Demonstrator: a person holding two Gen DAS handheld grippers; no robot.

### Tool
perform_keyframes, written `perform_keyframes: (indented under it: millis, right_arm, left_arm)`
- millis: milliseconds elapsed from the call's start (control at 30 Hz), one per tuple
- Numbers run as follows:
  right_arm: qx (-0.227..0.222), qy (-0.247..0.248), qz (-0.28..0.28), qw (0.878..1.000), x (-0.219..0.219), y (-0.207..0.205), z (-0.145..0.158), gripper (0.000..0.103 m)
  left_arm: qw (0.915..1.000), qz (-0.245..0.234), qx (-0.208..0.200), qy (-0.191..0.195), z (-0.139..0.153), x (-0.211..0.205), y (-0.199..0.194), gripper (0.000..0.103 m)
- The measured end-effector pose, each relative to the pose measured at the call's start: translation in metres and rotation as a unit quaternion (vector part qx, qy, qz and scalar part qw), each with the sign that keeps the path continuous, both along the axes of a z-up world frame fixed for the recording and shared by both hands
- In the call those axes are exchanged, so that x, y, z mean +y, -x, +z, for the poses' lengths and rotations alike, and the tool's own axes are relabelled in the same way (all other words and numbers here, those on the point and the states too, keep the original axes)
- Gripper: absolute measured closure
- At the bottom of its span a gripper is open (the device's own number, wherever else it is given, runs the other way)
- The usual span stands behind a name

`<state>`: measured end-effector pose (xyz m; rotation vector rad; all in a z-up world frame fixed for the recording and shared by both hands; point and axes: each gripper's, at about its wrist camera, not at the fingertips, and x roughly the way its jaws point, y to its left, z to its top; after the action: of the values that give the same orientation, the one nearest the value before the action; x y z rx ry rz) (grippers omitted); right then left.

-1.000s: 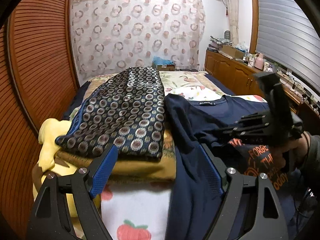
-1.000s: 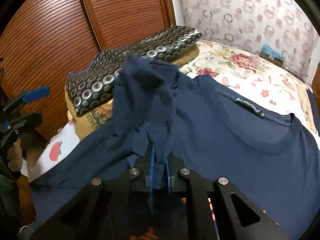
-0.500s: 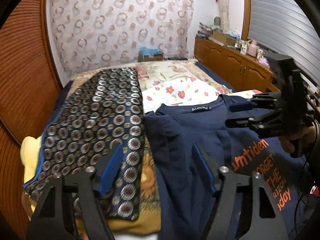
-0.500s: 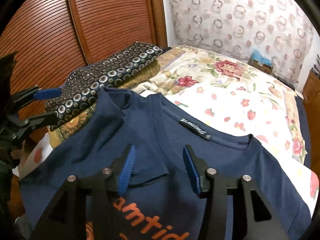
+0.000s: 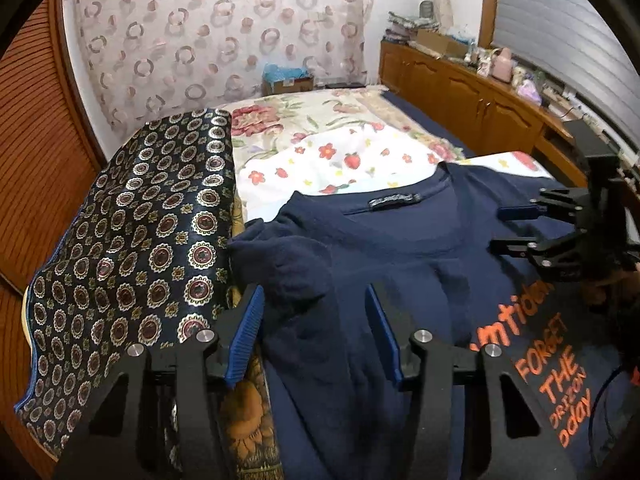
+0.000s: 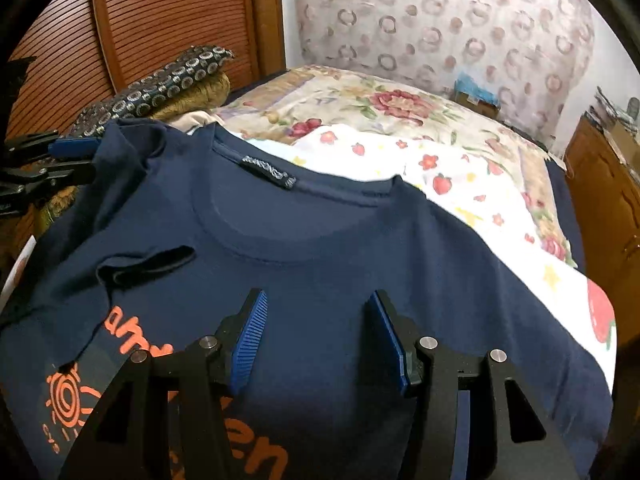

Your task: Fold small clothes

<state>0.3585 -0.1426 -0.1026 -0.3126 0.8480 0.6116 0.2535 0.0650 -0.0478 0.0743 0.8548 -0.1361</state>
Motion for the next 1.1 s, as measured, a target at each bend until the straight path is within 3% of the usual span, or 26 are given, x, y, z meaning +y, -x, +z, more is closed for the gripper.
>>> perform_keyframes:
  millis: [33,67,133,200,400,533,700,900,1000,1067,1100]
  right_arm:
    - [-0.006,0.003,0.001,1.0,0.001,0.002,0.0,0.048]
    - [-0.007,0.002,0.001,1.0,0.001,0.002,-0.001,0.048]
    - [-0.01,-0.002,0.001,1.0,0.001,0.004,-0.001,0.048]
    - [-0.013,-0.006,0.001,1.0,-0.005,-0.001,-0.002,0.048]
    - [-0.013,-0.007,0.002,1.0,-0.014,0.001,0.001,0.048]
    - [-0.014,-0.008,0.002,1.0,-0.013,0.0,0.0,0.048]
    - [-0.014,-0.007,0.003,1.0,-0.013,0.0,0.0,0.048]
    - [-0.015,-0.007,0.003,1.0,-0.013,0.0,0.0,0.047]
    - [-0.015,-0.007,0.003,1.0,-0.014,0.0,0.0,0.046]
    - [-0.016,-0.007,0.003,1.0,-0.014,0.0,0.0,0.046]
    - [-0.016,-0.006,0.002,1.0,-0.014,0.0,0.0,0.046]
  left_arm:
    - [1.0,0.002,0.004,-0.008,-0.002,-0.001,-0.002,0.063]
    - [0.9998,0.004,0.008,-0.015,-0.003,-0.001,-0.004,0.066]
    - [0.9995,0.009,0.01,-0.029,-0.003,0.0,-0.006,0.086]
    - [0.9995,0.011,0.007,-0.03,0.001,0.003,-0.003,0.098]
    - [0.9982,0.033,-0.047,-0.015,0.045,0.031,0.013,0.099]
    - [0.9959,0.065,-0.061,-0.016,0.062,0.062,0.012,0.099]
    - [0.9958,0.07,-0.055,-0.022,0.061,0.081,0.008,0.099]
    - [0.9959,0.069,-0.058,0.0,0.053,0.082,0.01,0.099]
    - [0.9954,0.066,-0.069,0.008,0.058,0.078,0.017,0.091]
    - [0.9944,0.064,-0.083,0.008,0.063,0.075,0.023,0.081]
    - [0.994,0.06,-0.091,0.011,0.067,0.072,0.029,0.07]
